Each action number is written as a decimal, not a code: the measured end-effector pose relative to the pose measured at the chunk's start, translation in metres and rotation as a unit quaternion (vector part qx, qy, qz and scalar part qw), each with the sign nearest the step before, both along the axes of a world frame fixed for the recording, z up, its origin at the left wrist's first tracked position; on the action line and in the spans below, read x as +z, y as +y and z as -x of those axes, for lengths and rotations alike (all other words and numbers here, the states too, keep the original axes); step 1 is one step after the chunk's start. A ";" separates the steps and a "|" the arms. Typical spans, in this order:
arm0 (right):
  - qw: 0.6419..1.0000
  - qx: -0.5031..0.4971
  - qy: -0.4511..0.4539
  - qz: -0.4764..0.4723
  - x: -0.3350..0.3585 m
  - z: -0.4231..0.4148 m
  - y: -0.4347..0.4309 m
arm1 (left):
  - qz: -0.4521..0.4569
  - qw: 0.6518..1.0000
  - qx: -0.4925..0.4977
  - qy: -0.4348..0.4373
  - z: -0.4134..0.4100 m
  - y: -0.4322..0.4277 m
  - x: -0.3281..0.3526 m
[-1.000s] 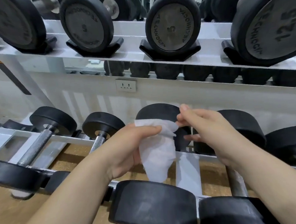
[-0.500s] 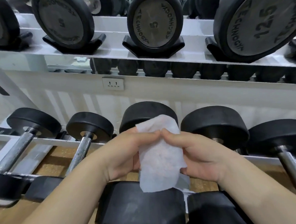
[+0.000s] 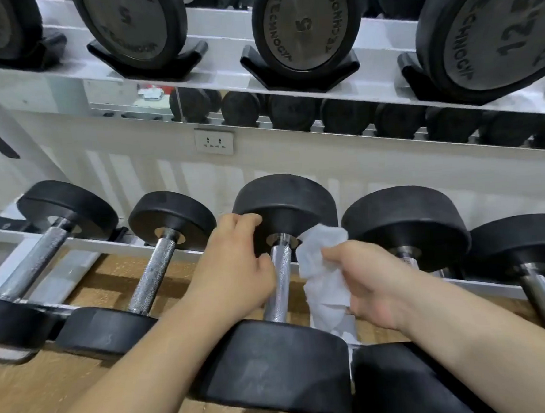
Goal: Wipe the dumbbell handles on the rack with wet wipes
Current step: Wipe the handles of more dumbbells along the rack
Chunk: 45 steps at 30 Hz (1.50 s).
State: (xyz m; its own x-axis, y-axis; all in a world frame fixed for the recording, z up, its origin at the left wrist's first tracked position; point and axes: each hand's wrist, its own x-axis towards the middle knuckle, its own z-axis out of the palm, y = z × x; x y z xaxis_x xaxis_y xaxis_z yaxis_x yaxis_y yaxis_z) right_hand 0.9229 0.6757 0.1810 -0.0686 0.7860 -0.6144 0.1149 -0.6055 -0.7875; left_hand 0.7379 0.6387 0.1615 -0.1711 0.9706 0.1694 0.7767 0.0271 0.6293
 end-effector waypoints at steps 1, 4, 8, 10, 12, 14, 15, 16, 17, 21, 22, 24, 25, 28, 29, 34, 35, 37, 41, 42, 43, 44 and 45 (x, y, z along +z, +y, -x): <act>1.000 0.002 0.001 0.009 -0.003 0.010 0.001 | -0.007 1.000 -0.007 0.009 -0.001 -0.002 0.000; 0.998 0.005 0.048 0.028 -0.010 0.040 0.004 | -0.036 0.999 0.004 0.036 0.003 -0.007 0.000; 0.996 -0.012 0.091 0.021 -0.017 0.069 0.005 | -0.024 0.999 -0.031 0.022 0.007 -0.003 -0.001; 0.996 -0.020 0.091 0.016 -0.024 0.073 0.005 | 0.025 0.997 -0.063 -0.042 0.008 0.000 -0.003; 0.996 0.003 0.083 0.040 -0.029 0.075 0.001 | 0.047 0.995 -0.077 -0.042 0.009 0.002 -0.005; 0.993 0.046 0.083 0.069 -0.031 0.074 -0.005 | 0.052 0.995 -0.078 -0.042 0.009 0.003 -0.006; 0.993 0.063 0.074 0.069 -0.031 0.070 -0.005 | 0.051 0.995 -0.072 -0.050 0.009 0.003 -0.005; 0.993 0.072 0.061 0.068 -0.031 0.067 -0.003 | 0.047 0.995 -0.063 -0.061 0.009 0.003 -0.005; 0.991 0.088 0.059 0.075 -0.028 0.066 -0.001 | 0.042 0.995 -0.051 -0.073 0.010 0.003 -0.005; 0.990 0.099 0.064 0.075 -0.015 0.070 0.031 | 0.033 0.994 -0.037 -0.100 0.011 0.001 -0.005; 0.992 0.087 0.066 0.062 -0.013 0.071 0.036 | 0.033 0.994 -0.038 -0.100 0.010 0.001 -0.005; 0.991 0.092 0.087 0.052 -0.015 0.072 0.034 | 0.033 0.993 -0.038 -0.103 0.010 0.002 -0.004; 0.990 0.104 0.080 0.051 -0.019 0.071 0.028 | 0.033 0.993 -0.037 -0.105 0.010 0.003 -0.004; 0.979 0.167 0.076 0.089 -0.030 0.068 0.001 | 0.033 0.992 -0.035 -0.121 0.010 0.004 -0.005; 0.979 0.173 0.058 0.086 -0.029 0.068 -0.001 | 0.031 0.991 -0.034 -0.128 0.011 0.005 -0.006; 0.983 0.151 0.068 0.084 -0.016 0.073 0.036 | 0.004 0.982 -0.015 -0.187 0.014 0.005 -0.012; 0.985 0.138 0.074 0.076 -0.014 0.072 0.040 | 0.007 0.982 -0.012 -0.191 0.014 0.004 -0.012; 0.984 0.145 0.078 0.069 -0.016 0.072 0.036 | 0.008 0.979 0.001 -0.205 0.015 0.003 -0.011; 0.966 0.227 0.054 0.108 -0.031 0.064 0.000 | 0.025 0.973 0.036 -0.227 0.016 0.008 -0.015; 0.965 0.231 0.054 0.116 -0.029 0.063 -0.002 | 0.033 0.972 0.048 -0.228 0.016 0.009 -0.016; 0.961 0.243 0.055 0.120 -0.025 0.064 0.001 | 0.046 0.969 0.060 -0.236 0.016 0.010 -0.017; 0.957 0.258 0.062 0.121 -0.023 0.066 0.010 | 0.057 0.965 0.066 -0.248 0.016 0.010 -0.017; 0.958 0.259 0.053 0.115 -0.020 0.068 0.020 | 0.066 0.960 0.068 -0.263 0.015 0.009 -0.018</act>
